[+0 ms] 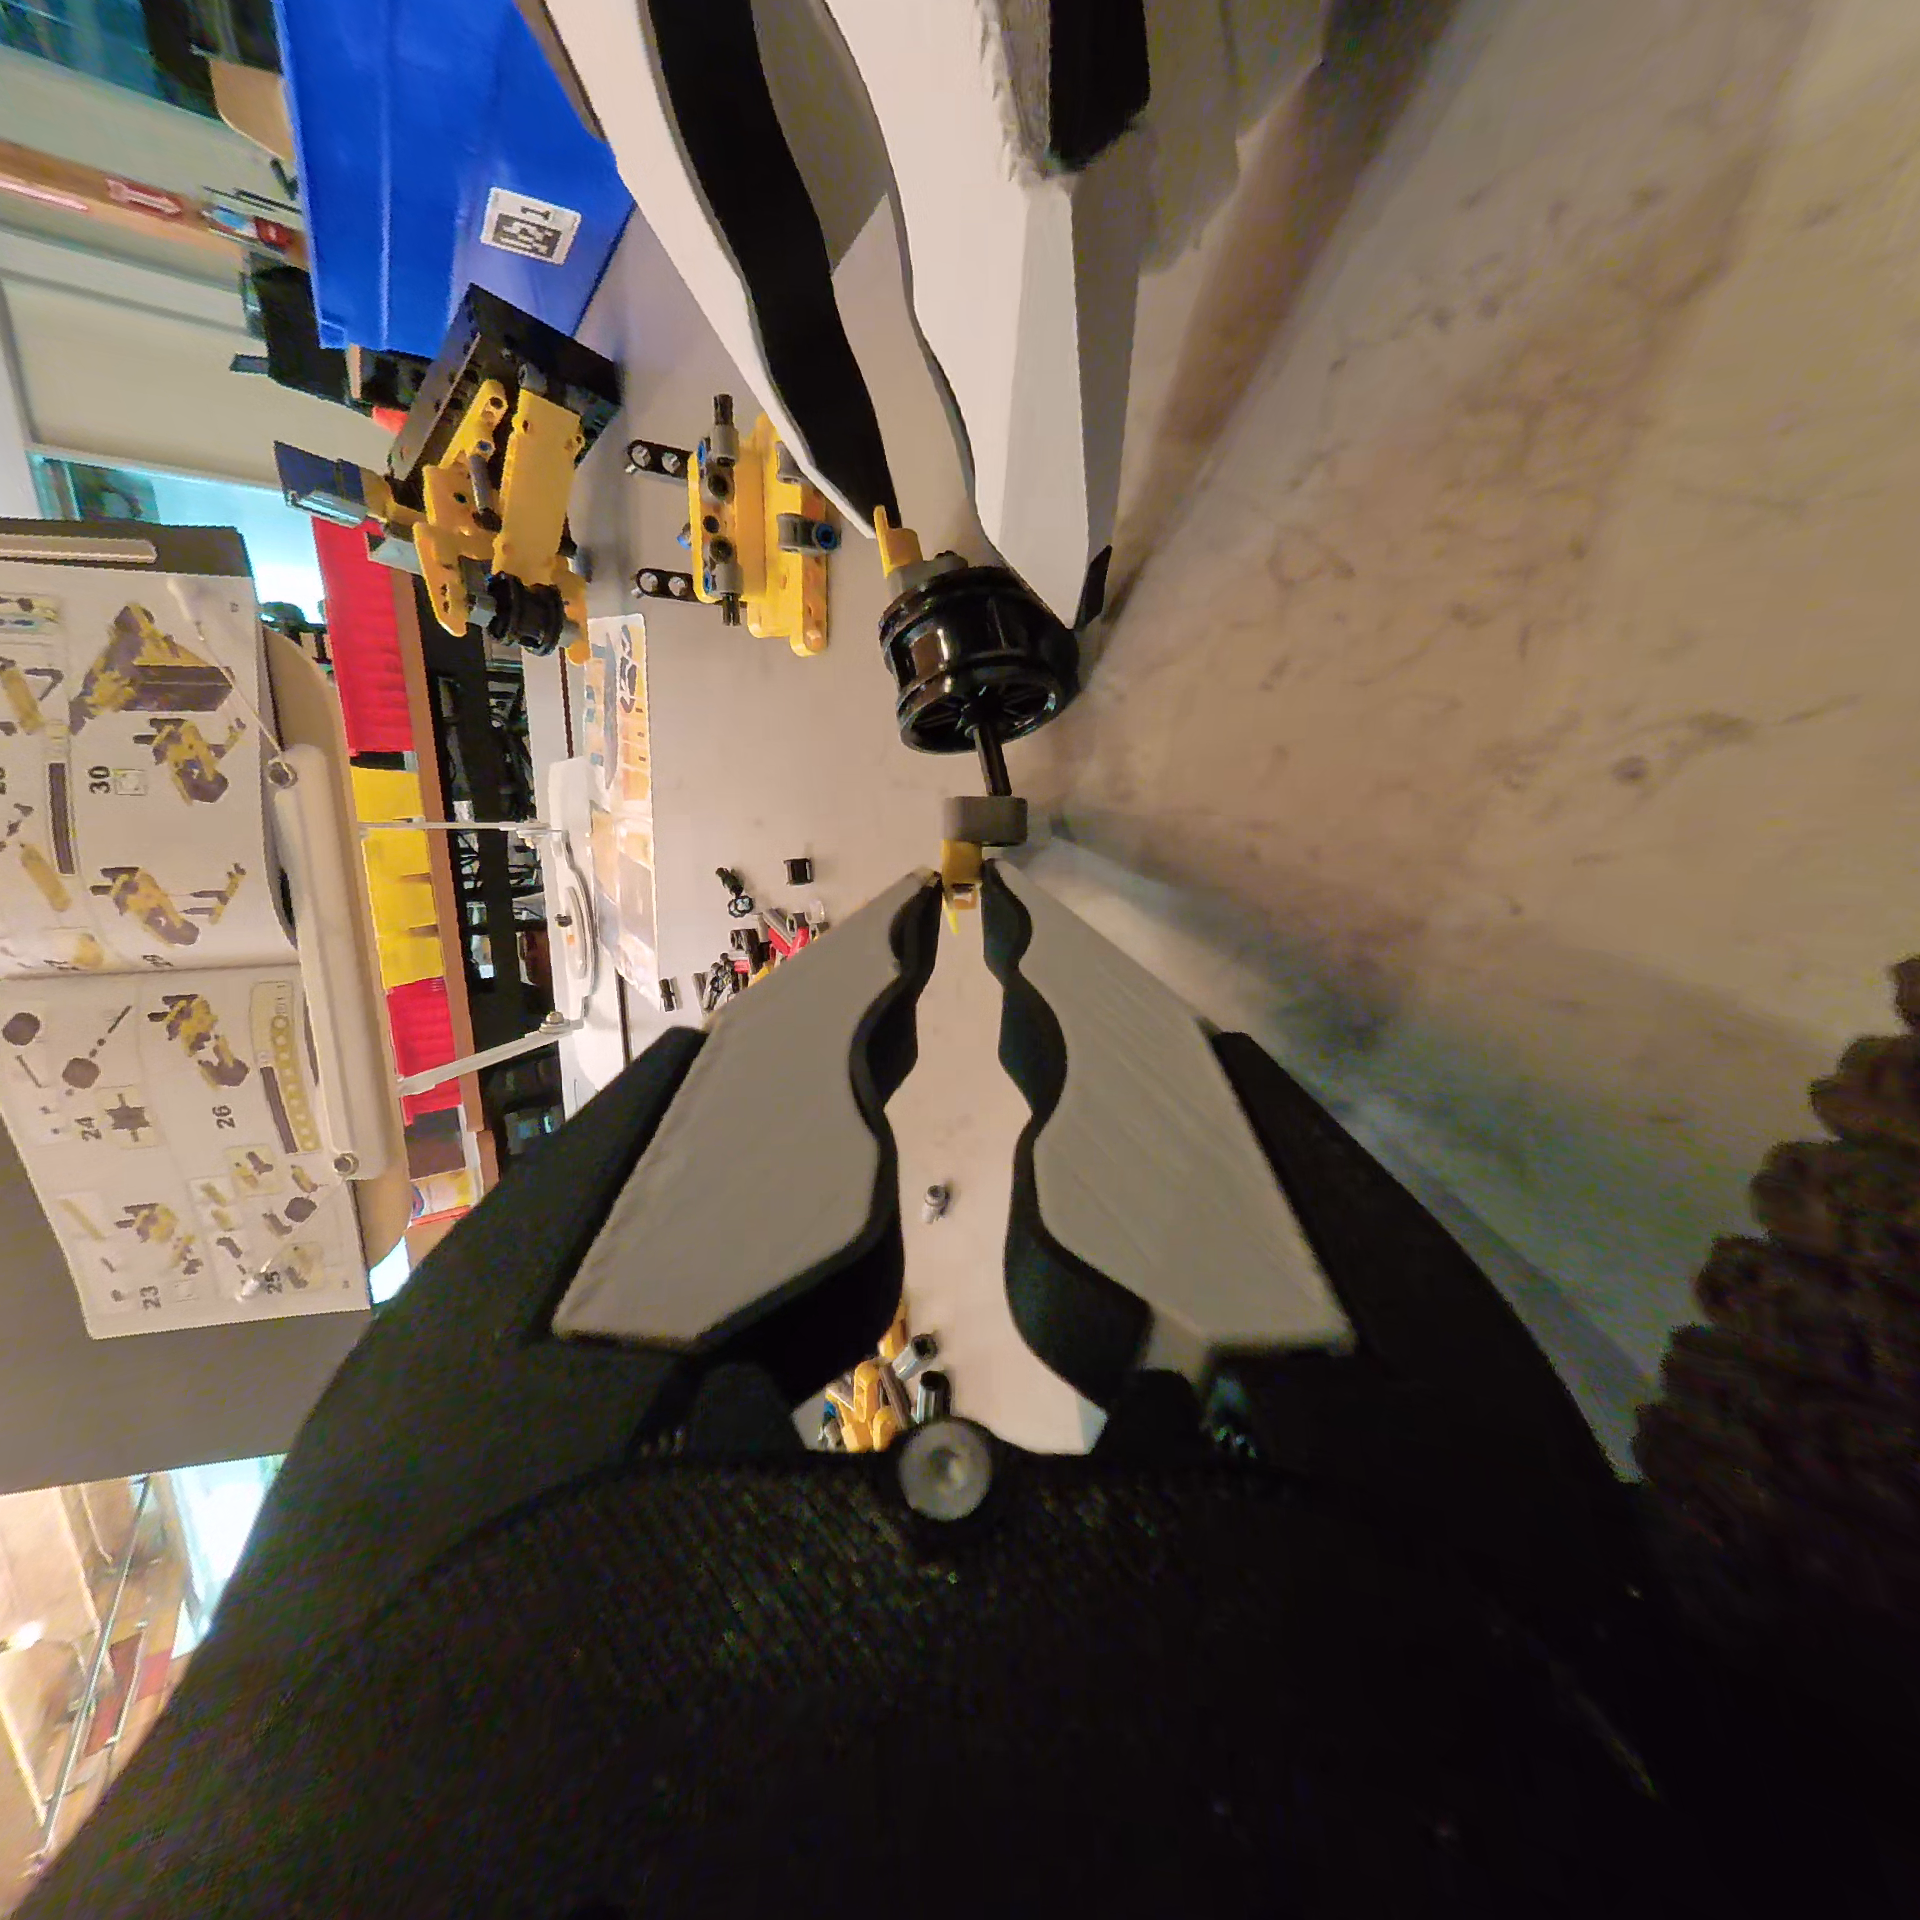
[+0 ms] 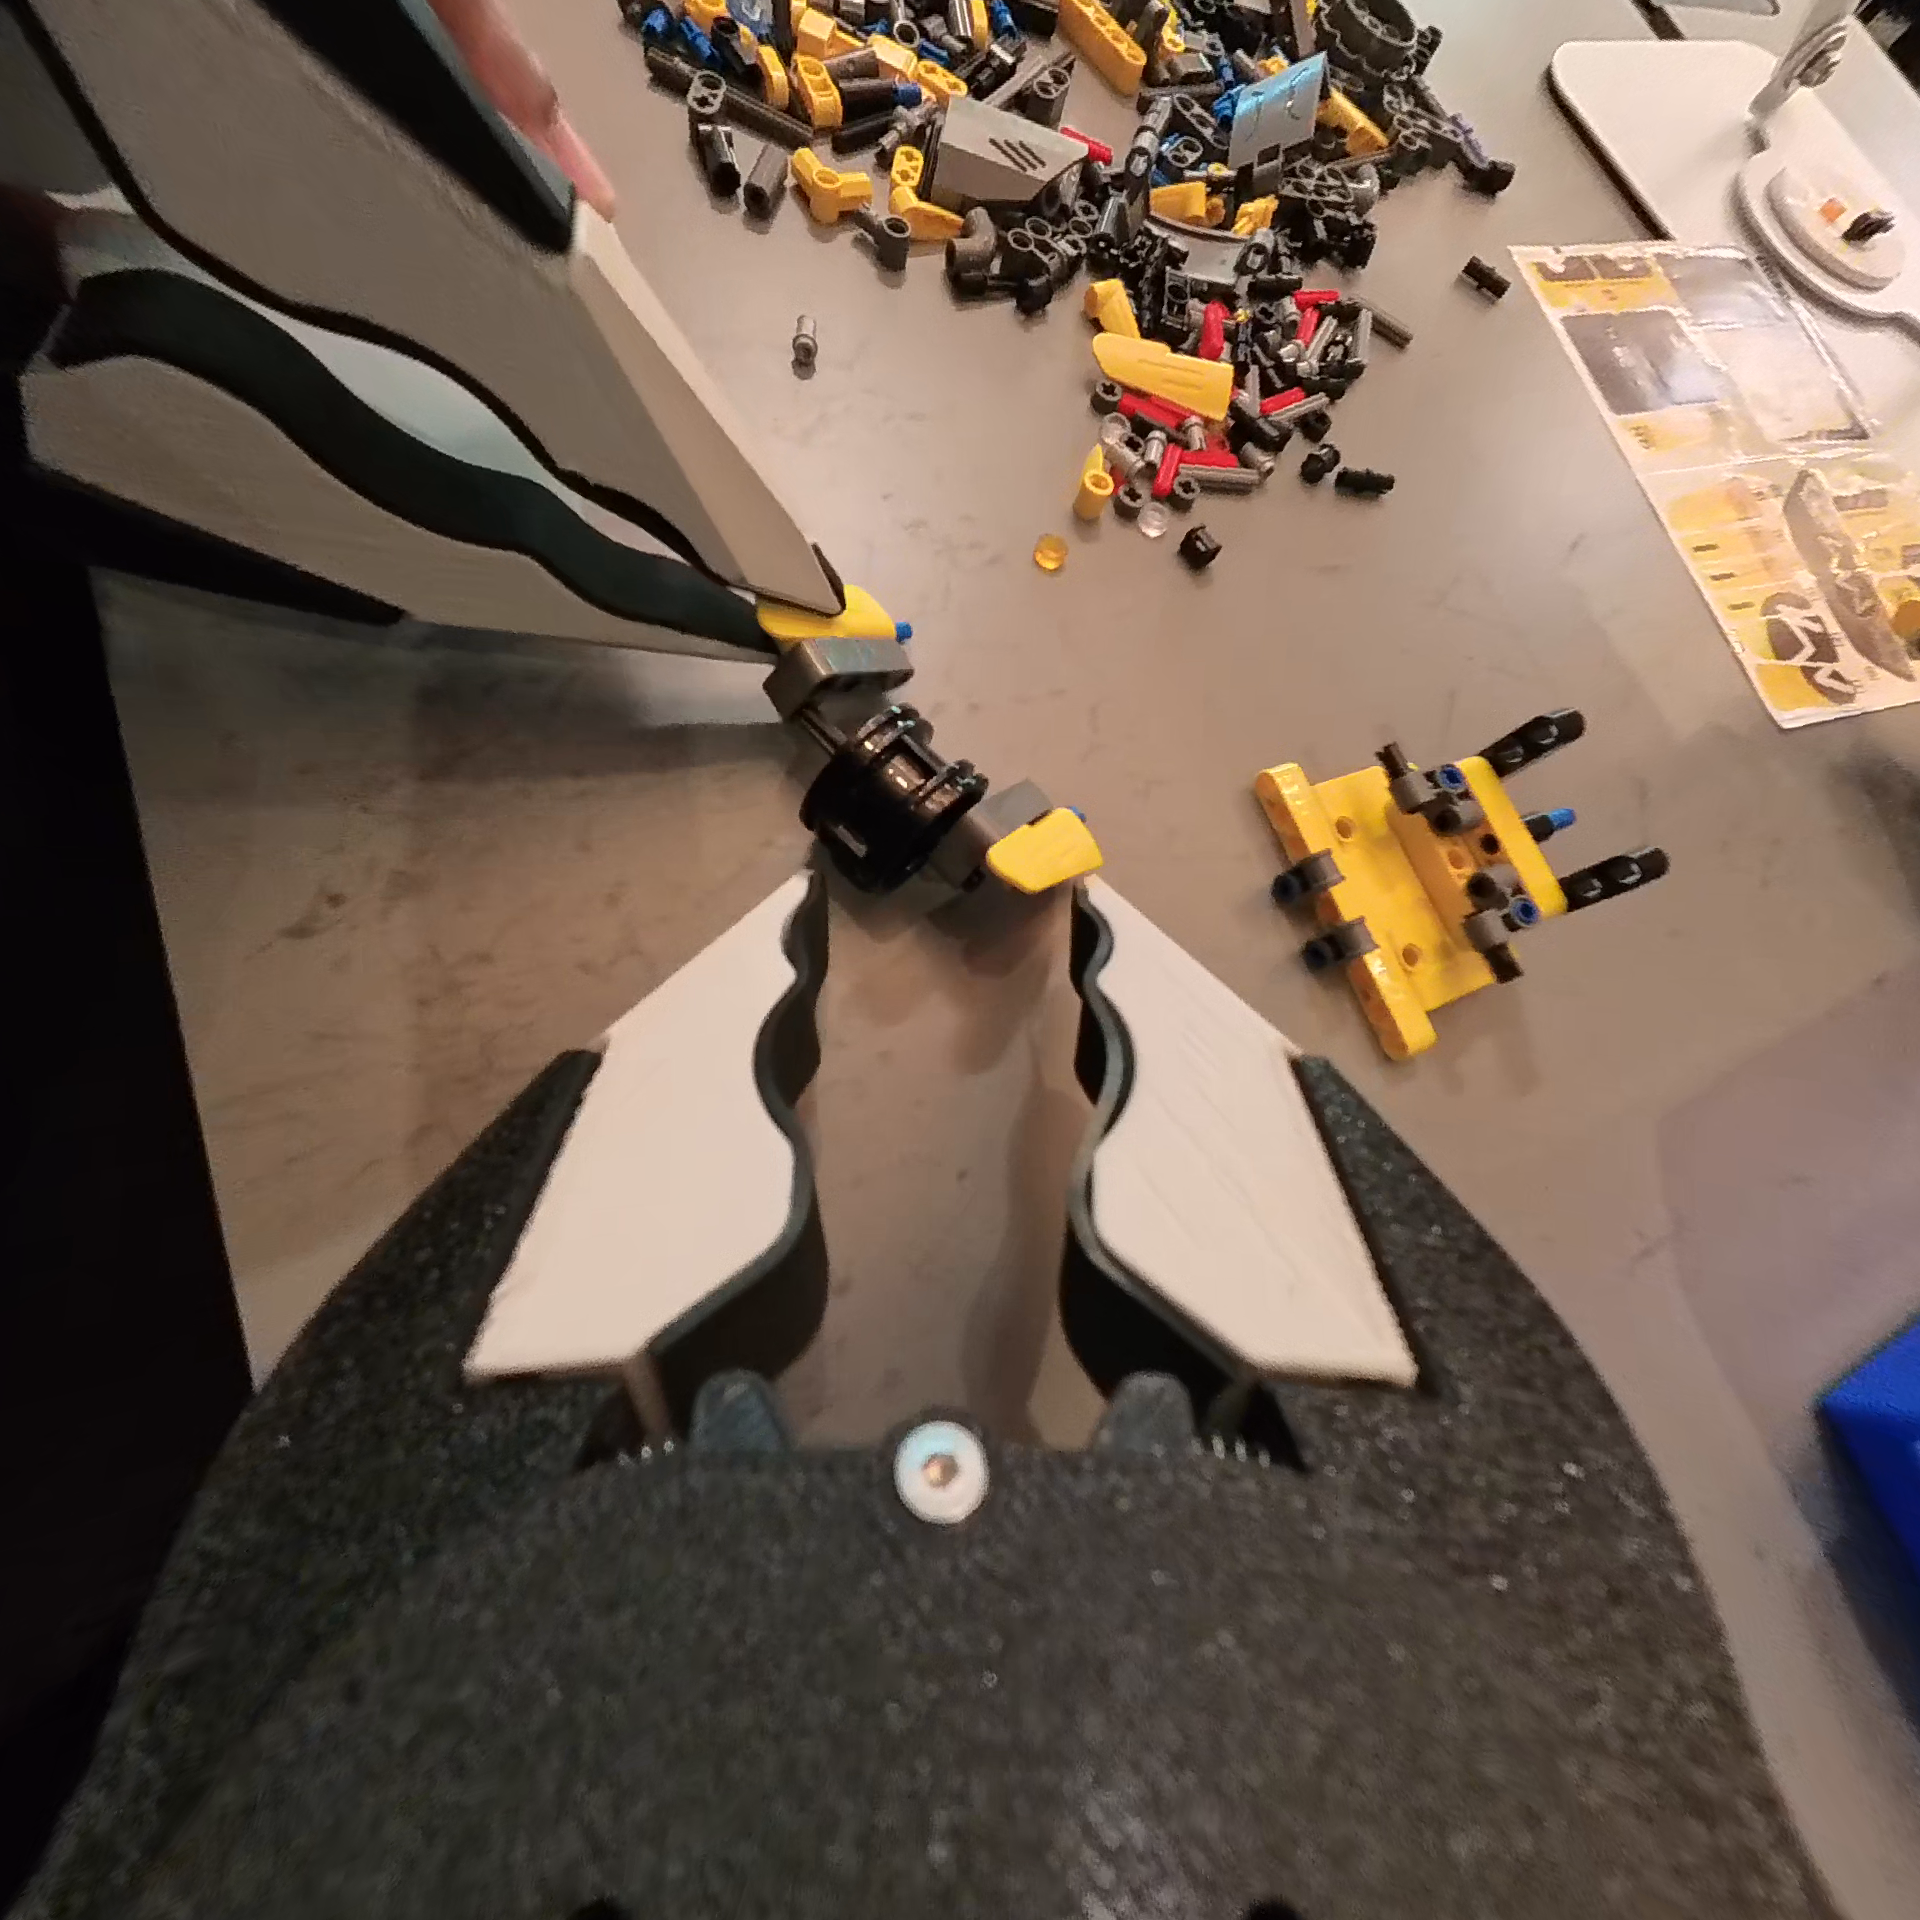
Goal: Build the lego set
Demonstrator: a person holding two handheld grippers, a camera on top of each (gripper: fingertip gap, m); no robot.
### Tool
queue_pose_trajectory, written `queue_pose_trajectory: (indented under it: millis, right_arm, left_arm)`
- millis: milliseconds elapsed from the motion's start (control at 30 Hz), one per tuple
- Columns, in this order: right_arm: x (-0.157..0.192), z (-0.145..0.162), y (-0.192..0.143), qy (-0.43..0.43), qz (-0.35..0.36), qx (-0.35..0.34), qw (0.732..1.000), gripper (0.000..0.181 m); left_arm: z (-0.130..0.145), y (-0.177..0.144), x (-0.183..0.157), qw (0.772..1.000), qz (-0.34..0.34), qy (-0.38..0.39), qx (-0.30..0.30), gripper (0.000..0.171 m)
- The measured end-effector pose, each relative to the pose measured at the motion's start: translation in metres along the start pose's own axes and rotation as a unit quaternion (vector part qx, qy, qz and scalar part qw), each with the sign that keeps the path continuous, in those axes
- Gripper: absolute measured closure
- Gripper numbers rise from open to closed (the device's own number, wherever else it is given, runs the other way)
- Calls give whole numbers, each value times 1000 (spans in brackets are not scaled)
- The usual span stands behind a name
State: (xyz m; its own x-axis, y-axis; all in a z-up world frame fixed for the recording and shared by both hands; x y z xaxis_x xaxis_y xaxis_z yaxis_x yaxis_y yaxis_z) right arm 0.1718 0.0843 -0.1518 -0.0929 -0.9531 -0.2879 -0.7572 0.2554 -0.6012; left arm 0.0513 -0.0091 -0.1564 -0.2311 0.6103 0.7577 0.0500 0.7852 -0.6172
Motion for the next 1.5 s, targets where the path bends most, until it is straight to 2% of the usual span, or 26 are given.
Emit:
queue_pose_trajectory:
  millis: [933,1500]
  right_arm:
    - [-1,2,-4,26,-19,3,999,138]
    - [-3,6,-12,51,-50,-8,997,140]
  left_arm:
    - [-6,6,4,998,-9,-59,28,167]
    - [-13,15,4,998,-24,-41,42,167]
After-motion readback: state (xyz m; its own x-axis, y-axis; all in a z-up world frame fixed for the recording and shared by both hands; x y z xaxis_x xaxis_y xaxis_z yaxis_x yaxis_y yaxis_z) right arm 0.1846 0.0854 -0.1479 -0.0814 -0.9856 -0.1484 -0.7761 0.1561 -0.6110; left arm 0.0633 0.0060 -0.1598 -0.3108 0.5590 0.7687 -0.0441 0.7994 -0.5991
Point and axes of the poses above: each gripper's, where its closed fingertips meet, y out along the fingers, z out of its underside, x = y × z across the jaws, the point moved 10 cm from there along -y, back along the fingers, and after that the axes turned 6 degrees about z, right-handed, at the moved point
